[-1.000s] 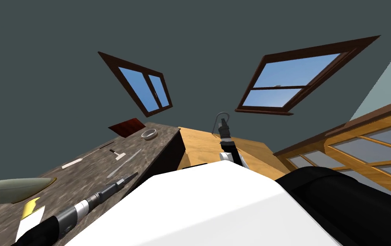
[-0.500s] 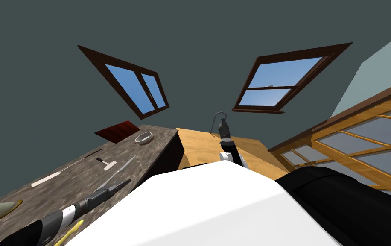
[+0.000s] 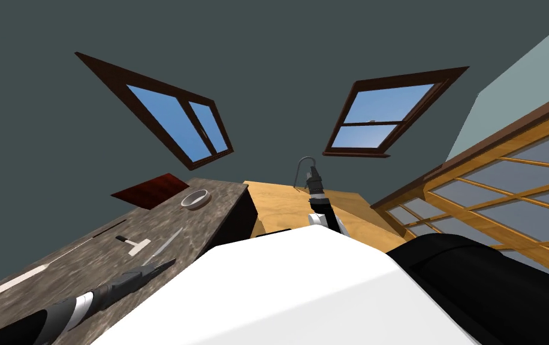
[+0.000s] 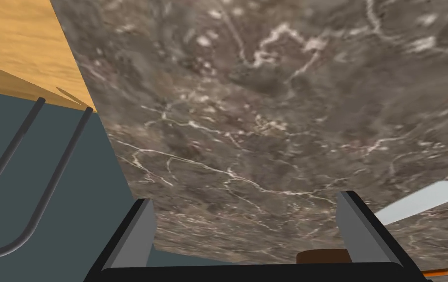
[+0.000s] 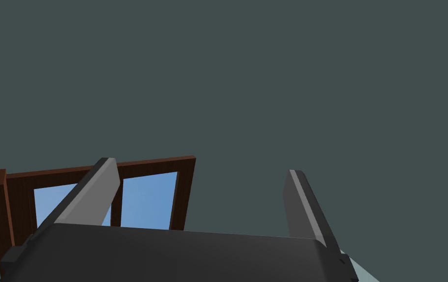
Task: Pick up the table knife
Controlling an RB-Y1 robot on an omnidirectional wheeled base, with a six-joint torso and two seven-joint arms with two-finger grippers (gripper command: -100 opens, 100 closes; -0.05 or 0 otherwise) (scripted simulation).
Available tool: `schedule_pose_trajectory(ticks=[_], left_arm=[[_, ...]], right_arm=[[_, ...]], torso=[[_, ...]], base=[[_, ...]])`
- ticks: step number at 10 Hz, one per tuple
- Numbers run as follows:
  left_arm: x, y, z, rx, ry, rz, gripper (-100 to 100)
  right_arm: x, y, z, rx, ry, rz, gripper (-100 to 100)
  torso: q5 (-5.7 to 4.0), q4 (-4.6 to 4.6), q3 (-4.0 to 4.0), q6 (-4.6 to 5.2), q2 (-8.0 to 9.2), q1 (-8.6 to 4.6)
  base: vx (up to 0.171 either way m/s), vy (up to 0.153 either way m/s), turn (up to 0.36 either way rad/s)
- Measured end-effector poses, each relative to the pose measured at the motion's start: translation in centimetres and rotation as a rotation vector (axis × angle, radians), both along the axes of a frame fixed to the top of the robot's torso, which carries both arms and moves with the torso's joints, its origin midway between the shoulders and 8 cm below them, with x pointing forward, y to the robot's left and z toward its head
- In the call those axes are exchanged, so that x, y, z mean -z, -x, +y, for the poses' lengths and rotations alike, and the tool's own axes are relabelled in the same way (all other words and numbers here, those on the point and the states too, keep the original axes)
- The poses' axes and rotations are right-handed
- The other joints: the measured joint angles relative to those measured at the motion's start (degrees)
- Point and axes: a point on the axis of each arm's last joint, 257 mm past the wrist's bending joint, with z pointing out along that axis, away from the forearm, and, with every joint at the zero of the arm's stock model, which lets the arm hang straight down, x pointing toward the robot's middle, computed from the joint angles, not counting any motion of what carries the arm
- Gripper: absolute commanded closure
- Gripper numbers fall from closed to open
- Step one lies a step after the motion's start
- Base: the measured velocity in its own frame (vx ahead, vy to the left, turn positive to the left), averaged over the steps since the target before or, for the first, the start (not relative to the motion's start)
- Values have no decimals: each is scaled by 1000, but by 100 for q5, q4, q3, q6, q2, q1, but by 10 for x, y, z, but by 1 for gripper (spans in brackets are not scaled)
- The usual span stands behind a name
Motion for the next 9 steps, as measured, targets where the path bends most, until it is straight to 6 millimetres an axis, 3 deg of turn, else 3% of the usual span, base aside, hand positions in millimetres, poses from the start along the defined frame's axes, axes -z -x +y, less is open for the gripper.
schedule_pose_trajectory(ticks=[5, 9], left_arm=[[4, 20, 24, 45, -73, 128, -100], [11, 55, 45, 81, -139, 286, -100]], right_arm=[[0, 0, 0, 0, 0, 0, 0], [0, 0, 0, 0, 0, 0, 0]], torso=[[1, -1, -2, 2, -4, 5], [6, -3, -8, 0, -13, 23]], base=[[55, 48, -102], [76, 93, -113]])
